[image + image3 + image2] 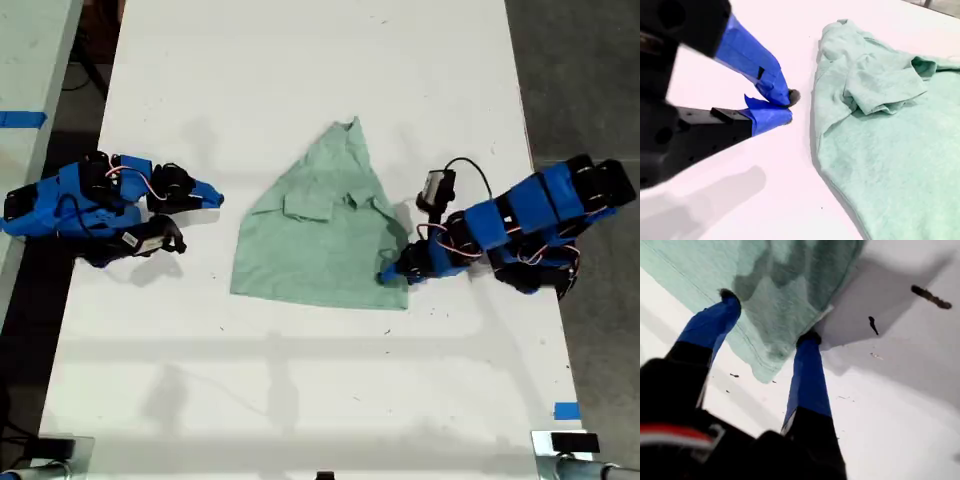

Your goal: Fold t shirt

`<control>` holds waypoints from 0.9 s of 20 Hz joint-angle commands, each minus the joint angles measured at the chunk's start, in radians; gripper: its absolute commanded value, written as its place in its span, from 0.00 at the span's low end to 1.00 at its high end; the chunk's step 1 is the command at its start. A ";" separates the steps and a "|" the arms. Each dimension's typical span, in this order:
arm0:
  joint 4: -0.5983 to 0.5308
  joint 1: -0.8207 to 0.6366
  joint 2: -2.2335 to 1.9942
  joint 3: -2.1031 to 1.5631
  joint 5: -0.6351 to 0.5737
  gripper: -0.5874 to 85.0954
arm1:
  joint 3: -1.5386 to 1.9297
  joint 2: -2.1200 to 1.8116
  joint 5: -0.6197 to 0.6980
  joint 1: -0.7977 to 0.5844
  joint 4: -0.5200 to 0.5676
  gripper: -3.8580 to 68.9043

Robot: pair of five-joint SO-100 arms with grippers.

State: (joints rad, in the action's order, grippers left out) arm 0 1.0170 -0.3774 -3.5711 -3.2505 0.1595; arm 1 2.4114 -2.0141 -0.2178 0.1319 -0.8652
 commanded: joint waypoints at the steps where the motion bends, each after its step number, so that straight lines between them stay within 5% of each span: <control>1: 0.003 0.012 -0.008 -0.043 -0.005 0.00 | -0.023 0.014 0.018 -0.018 0.031 0.10; 10: 0.003 0.012 -0.008 -0.043 -0.005 0.00 | -0.209 0.002 0.060 -0.028 -0.225 0.08; 13: 0.003 0.011 -0.008 -0.043 -0.005 0.00 | -0.396 -0.005 0.149 -0.069 -0.379 0.04; 18: 0.003 0.008 -0.008 -0.043 -0.005 0.00 | -0.764 0.193 0.318 -0.110 -0.425 0.04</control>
State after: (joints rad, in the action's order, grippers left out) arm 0 1.0170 -0.3774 -3.5711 -3.2505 0.1595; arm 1 1.8392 -1.9006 0.0430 0.0368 -1.2717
